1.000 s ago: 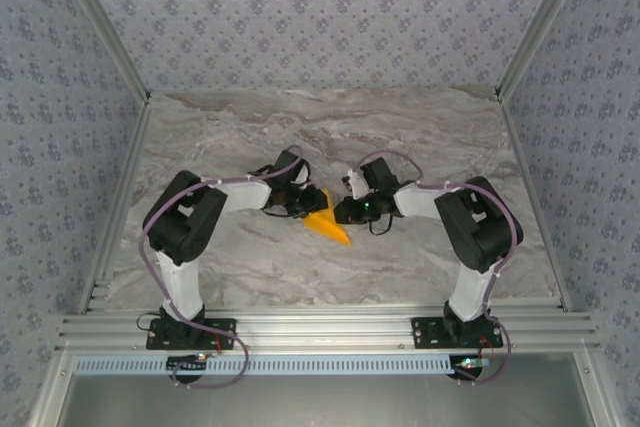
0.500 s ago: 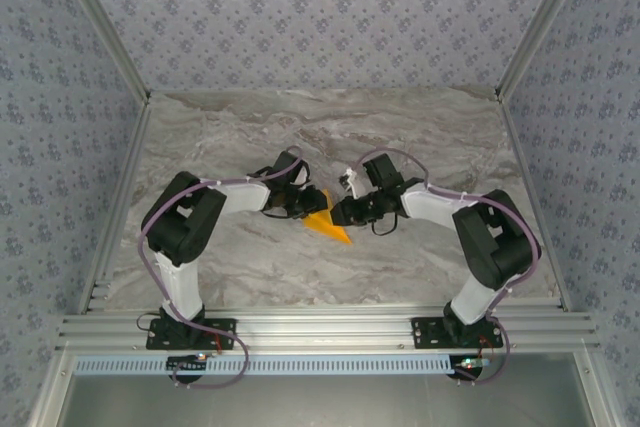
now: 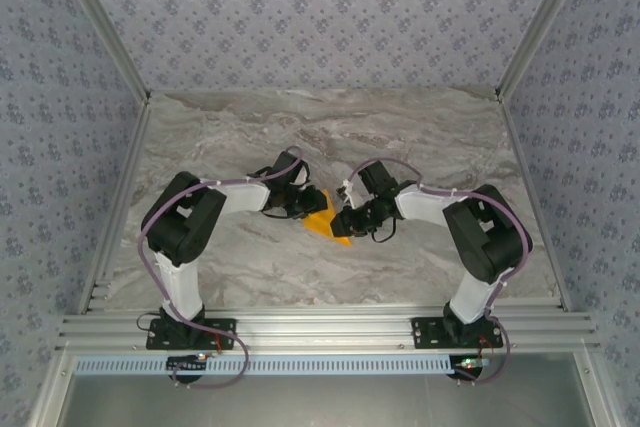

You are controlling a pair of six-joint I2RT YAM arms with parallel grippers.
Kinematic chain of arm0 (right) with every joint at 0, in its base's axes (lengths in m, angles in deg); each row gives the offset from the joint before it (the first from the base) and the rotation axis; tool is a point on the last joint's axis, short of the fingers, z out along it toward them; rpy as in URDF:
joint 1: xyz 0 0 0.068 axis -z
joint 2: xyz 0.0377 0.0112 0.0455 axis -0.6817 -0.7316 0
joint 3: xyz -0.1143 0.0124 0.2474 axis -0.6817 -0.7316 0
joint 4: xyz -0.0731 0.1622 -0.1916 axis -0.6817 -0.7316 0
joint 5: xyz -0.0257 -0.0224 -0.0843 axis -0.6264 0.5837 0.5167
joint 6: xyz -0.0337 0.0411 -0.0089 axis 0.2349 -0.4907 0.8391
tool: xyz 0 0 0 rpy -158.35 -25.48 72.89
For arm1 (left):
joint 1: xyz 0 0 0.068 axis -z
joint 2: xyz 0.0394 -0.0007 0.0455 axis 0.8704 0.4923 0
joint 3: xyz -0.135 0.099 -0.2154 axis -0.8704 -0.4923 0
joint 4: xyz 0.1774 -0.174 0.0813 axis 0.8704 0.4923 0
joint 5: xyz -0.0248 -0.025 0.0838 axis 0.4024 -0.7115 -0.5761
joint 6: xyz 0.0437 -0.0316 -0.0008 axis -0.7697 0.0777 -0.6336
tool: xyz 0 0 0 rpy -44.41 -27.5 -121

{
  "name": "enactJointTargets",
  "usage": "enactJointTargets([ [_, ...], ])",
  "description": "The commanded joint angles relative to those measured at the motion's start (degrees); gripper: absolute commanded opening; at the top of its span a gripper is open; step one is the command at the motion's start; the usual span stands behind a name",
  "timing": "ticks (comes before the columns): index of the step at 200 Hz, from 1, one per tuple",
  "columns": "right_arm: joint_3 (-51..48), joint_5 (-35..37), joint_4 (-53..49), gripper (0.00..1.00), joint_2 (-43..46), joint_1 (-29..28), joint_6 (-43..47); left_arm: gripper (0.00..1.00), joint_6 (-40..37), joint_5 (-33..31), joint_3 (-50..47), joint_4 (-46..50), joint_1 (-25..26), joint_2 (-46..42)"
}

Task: Fold a paper plane with a square sheet of paper (fold left side to right side)
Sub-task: Fourth fold the wing at the center of the table.

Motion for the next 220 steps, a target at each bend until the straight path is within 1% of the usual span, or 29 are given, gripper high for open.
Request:
enactJointTargets([
  [1, -0.97, 0.65, -2.56, 0.24, -1.34, -0.41, 1.38, 0.22, -0.84, -2.93, -2.37, 5.77, 0.07, 0.37],
  [51, -1.28, -0.04, -2.48, 0.24, -2.54, -0.78, 1.11, 0.22, -0.95, -2.95, -2.43, 5.82, 0.07, 0.43],
  [93, -1.32, 1.23, -2.61, 0.24, -3.01, -0.96, 1.07, 0.22, -0.93, -3.00, -2.33, 5.86, 0.13, 0.52],
  [220, -2.51, 0.97, -5.62, 0.22, -3.33, -1.34, 1.69, 0.22, -1.01, -3.19, -2.04, 6.21, 0.07, 0.99],
])
